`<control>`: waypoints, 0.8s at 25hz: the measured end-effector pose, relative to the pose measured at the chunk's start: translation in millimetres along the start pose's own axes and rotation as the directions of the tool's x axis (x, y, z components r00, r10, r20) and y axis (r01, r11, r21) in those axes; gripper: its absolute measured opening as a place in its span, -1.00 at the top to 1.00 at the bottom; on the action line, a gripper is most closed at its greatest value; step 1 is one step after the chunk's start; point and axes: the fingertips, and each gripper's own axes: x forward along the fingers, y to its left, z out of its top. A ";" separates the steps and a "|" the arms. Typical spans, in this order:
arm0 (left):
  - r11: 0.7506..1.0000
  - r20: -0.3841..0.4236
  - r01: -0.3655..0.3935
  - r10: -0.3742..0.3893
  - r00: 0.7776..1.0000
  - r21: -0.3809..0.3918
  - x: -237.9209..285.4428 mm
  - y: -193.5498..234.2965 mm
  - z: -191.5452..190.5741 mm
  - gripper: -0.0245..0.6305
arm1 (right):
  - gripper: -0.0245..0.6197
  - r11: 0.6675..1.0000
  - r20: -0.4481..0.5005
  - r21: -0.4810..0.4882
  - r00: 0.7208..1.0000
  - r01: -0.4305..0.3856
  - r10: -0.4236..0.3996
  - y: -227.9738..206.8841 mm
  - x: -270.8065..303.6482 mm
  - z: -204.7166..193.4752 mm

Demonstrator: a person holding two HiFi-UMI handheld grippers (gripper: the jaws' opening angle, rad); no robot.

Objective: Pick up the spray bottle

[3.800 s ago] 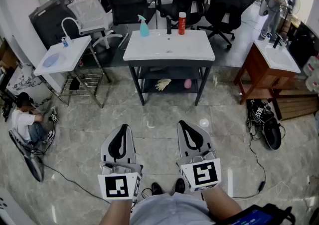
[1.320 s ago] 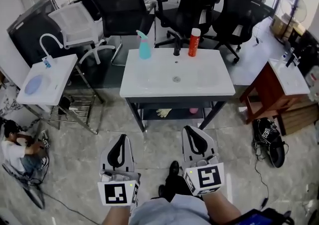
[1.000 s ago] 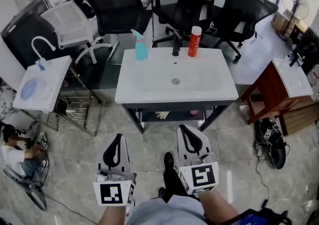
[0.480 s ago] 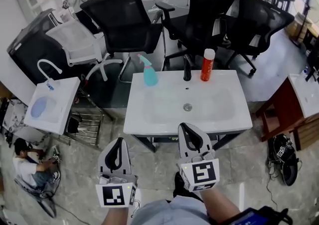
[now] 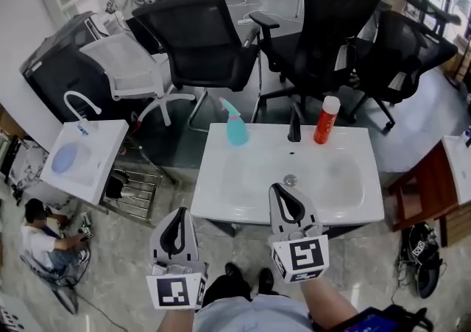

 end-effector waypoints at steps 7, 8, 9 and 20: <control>0.999 -0.023 -0.026 0.025 0.999 -0.033 25.6 28.7 -22.8 0.87 | 0.86 1.000 -0.034 -0.015 0.999 -0.020 0.019 6.2 41.6 -11.7; 0.999 -0.022 -0.025 0.024 0.999 -0.037 32.2 34.2 -26.1 0.87 | 0.86 1.000 -0.039 -0.018 0.999 -0.018 0.018 6.8 49.3 -13.3; 0.999 -0.022 -0.022 0.021 1.000 -0.038 39.6 39.8 -29.6 0.88 | 0.86 1.000 -0.046 -0.019 0.999 -0.016 0.015 7.0 57.6 -15.1; 0.993 -0.032 0.021 -0.025 0.999 -0.117 147.5 101.7 -58.6 0.88 | 0.81 0.999 -0.079 -0.041 0.997 0.008 -0.012 -3.4 169.3 -19.3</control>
